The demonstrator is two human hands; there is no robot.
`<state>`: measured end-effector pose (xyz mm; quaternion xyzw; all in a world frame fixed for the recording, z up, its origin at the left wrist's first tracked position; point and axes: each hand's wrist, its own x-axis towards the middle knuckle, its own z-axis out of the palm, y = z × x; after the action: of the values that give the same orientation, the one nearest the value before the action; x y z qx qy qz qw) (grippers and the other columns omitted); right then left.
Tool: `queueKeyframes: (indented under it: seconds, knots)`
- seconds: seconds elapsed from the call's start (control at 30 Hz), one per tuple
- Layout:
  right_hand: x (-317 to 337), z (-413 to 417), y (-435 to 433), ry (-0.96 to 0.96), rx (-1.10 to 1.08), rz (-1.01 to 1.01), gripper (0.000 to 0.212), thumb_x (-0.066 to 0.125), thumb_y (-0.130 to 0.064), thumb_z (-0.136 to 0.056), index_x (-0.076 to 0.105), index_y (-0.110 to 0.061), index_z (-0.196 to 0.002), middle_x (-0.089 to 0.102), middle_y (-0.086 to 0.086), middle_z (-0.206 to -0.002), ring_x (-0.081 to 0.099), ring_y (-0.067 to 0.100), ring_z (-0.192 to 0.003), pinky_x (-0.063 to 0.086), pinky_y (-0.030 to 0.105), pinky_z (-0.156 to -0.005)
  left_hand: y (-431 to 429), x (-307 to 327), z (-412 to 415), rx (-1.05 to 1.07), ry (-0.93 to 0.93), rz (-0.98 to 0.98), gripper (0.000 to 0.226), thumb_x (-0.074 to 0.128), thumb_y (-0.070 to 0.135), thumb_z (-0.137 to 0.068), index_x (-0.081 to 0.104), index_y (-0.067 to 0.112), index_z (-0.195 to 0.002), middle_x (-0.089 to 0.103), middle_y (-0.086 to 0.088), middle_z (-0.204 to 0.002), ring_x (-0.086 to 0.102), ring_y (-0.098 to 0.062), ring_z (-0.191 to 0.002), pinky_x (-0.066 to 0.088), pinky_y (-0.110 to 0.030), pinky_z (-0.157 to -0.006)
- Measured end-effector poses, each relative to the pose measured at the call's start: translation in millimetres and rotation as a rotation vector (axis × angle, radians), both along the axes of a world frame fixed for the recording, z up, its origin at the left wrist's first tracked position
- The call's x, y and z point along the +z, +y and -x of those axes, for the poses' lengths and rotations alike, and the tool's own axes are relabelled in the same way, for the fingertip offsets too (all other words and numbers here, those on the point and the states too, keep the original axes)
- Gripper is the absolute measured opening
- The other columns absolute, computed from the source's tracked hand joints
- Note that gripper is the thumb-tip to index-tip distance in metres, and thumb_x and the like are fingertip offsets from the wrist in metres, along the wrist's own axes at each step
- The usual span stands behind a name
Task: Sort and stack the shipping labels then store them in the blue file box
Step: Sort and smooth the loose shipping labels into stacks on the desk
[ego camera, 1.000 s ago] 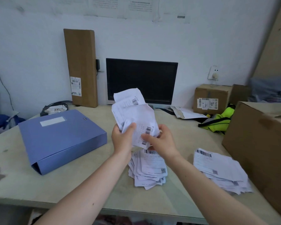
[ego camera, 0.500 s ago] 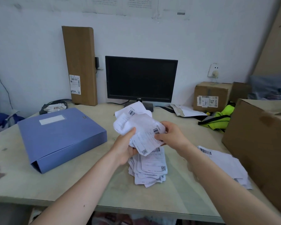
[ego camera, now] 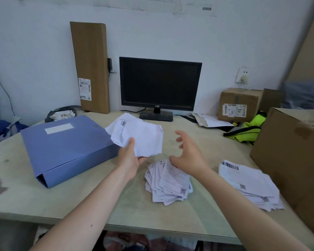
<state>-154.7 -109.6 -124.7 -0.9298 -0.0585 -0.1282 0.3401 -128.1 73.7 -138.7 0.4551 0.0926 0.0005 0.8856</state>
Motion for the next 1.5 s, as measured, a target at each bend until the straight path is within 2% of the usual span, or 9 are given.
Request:
queueKeyframes:
  seconds: [0.1, 0.27, 0.4, 0.57, 0.67, 0.87, 1.03, 1.27, 1.5]
  knots:
    - [7, 3, 3, -0.312, 0.120, 0.176, 0.076, 0.071, -0.025, -0.075, 0.038, -0.029, -0.143, 0.040, -0.011, -0.147, 0.035, 0.009, -0.136, 0.031, 0.034, -0.113, -5, 0, 2, -0.022, 0.006, -0.021, 0.029, 0.041, 0.025, -0.103, 0.050, 0.018, -0.130, 0.066, -0.003, -0.112, 0.067, -0.020, -0.091, 0.058, -0.030, -0.058]
    - [0, -2, 13, -0.295, 0.322, 0.425, 0.063, 0.069, -0.040, -0.081, 0.050, -0.027, -0.140, 0.041, -0.007, -0.152, 0.027, 0.012, -0.145, 0.013, 0.040, -0.122, -17, 0, 7, -0.135, -0.034, -0.014, 0.029, 0.046, 0.004, -0.098, 0.059, 0.003, -0.125, 0.071, -0.012, -0.108, 0.071, -0.021, -0.084, 0.059, -0.028, -0.062]
    - [-4, -2, 9, -0.354, 0.287, 0.210, 0.028, 0.074, -0.031, -0.080, 0.073, -0.025, -0.108, 0.065, -0.009, -0.128, 0.049, 0.008, -0.132, 0.021, 0.037, -0.120, -19, 0, 9, -0.179, -0.054, 0.055, 0.029, 0.051, 0.009, -0.095, 0.059, 0.001, -0.122, 0.068, -0.019, -0.113, 0.068, -0.029, -0.091, 0.053, -0.040, -0.082]
    - [0, 0, 5, -0.196, 0.294, 0.106, 0.018, 0.070, -0.035, -0.085, 0.072, -0.022, -0.097, 0.074, -0.009, -0.102, 0.059, 0.002, -0.115, 0.022, 0.028, -0.116, -16, 1, 11, -0.227, -0.088, 0.150, 0.036, 0.045, 0.037, -0.097, 0.062, 0.010, -0.113, 0.074, -0.011, -0.099, 0.070, -0.024, -0.084, 0.054, -0.036, -0.078]
    - [7, 2, 6, -0.099, 0.274, -0.204, 0.016, 0.060, -0.031, -0.089, 0.060, -0.017, -0.082, 0.065, 0.001, -0.076, 0.059, 0.014, -0.074, 0.046, 0.037, -0.078, -16, 1, 10, -0.235, -0.132, 0.137, 0.043, 0.040, 0.041, -0.099, 0.062, 0.009, -0.116, 0.073, -0.013, -0.102, 0.071, -0.025, -0.088, 0.055, -0.038, -0.079]
    - [11, 4, 7, -0.121, 0.232, -0.249, 0.013, 0.052, -0.041, -0.090, 0.052, -0.029, -0.083, 0.062, 0.012, -0.082, 0.058, 0.033, -0.077, 0.049, 0.048, -0.070, -19, 4, 9, -0.231, -0.089, 0.270, 0.034, 0.042, 0.031, -0.099, 0.061, 0.010, -0.118, 0.073, -0.013, -0.100, 0.071, -0.026, -0.088, 0.056, -0.039, -0.074]
    - [14, 3, 2, -0.159, 0.174, -0.381, 0.013, 0.052, -0.027, -0.098, 0.052, -0.021, -0.087, 0.054, 0.010, -0.074, 0.046, 0.020, -0.064, 0.040, 0.036, -0.061, -16, 3, 3, -0.152, -0.018, 0.390, 0.028, 0.047, 0.025, -0.097, 0.062, 0.013, -0.118, 0.073, -0.011, -0.104, 0.069, -0.026, -0.093, 0.060, -0.039, -0.069]
    - [28, -1, -4, -0.144, -0.050, -0.957, 0.007, 0.045, -0.011, -0.099, 0.052, -0.013, -0.097, 0.067, 0.003, -0.080, 0.066, 0.016, -0.071, 0.054, 0.033, -0.065, -20, -5, -1, -0.085, -0.068, 0.197, 0.021, 0.043, 0.022, -0.102, 0.063, 0.019, -0.109, 0.071, -0.004, -0.105, 0.068, -0.020, -0.092, 0.057, -0.037, -0.074]
    - [30, 3, -13, -0.079, -0.117, -1.052, 0.009, 0.045, -0.009, -0.099, 0.053, -0.014, -0.101, 0.067, 0.002, -0.082, 0.065, 0.015, -0.070, 0.055, 0.030, -0.063, -27, -2, -2, -0.090, -0.092, 0.116, 0.030, 0.040, 0.023, -0.103, 0.058, 0.018, -0.127, 0.068, -0.004, -0.119, 0.068, -0.019, -0.097, 0.057, -0.030, -0.058]
